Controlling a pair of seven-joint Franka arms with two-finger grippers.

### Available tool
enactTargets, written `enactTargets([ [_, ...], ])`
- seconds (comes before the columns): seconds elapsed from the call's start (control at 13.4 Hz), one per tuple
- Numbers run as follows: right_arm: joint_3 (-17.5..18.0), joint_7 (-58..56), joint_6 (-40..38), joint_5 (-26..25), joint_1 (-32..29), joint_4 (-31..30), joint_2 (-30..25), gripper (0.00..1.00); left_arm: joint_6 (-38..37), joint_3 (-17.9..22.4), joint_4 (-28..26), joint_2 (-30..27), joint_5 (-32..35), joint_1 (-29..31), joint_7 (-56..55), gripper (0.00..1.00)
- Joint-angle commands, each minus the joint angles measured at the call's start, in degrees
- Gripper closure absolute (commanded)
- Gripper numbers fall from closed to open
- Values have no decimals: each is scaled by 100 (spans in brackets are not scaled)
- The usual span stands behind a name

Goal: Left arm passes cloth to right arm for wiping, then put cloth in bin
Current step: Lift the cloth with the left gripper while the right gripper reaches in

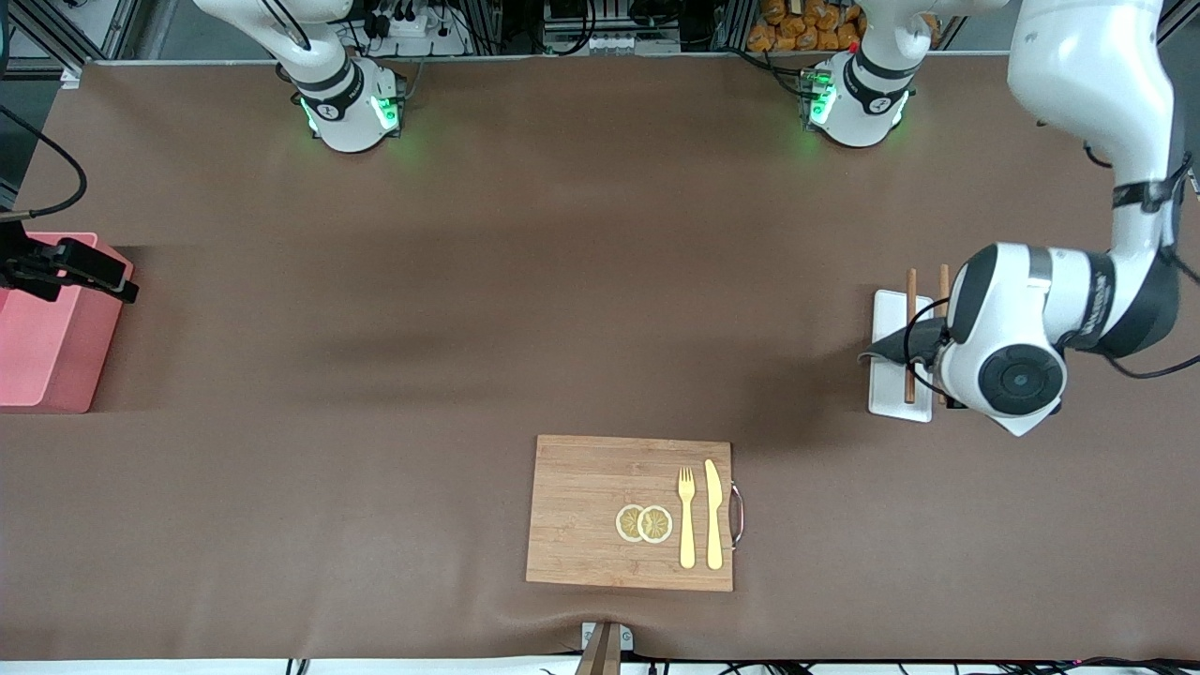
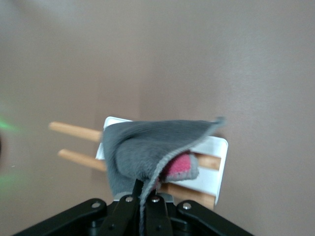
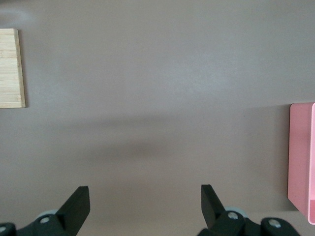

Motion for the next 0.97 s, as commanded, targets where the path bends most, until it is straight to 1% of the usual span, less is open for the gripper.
enactTargets([
  [0.0,3,18,-99,70,32,62,-10,0,-584,-351,280,-363,119,-104,43,100],
  [0.15,11,10,-99,97,76,88,-19,0,-726,-747,387,-495,93,-104,43,100],
  [0.37,11,-121,-99,114,156,88,7,0,-709,-1554,571,-540,14,-78,35,100],
  [0.52,3,17,-99,114,278,71,-2,0,-473,-1986,711,-487,-266,-112,43,100],
  [0.6,11,480,-99,132,305,88,7,0,-263,-2214,721,-487,-389,-112,35,100],
  [0.75,20,1945,-370,359,558,53,16,0,185,-2663,730,-487,-504,-112,-9,100],
  [0.9,11,2966,-660,824,708,27,77,0,703,-2971,730,-496,-785,-112,-44,100],
])
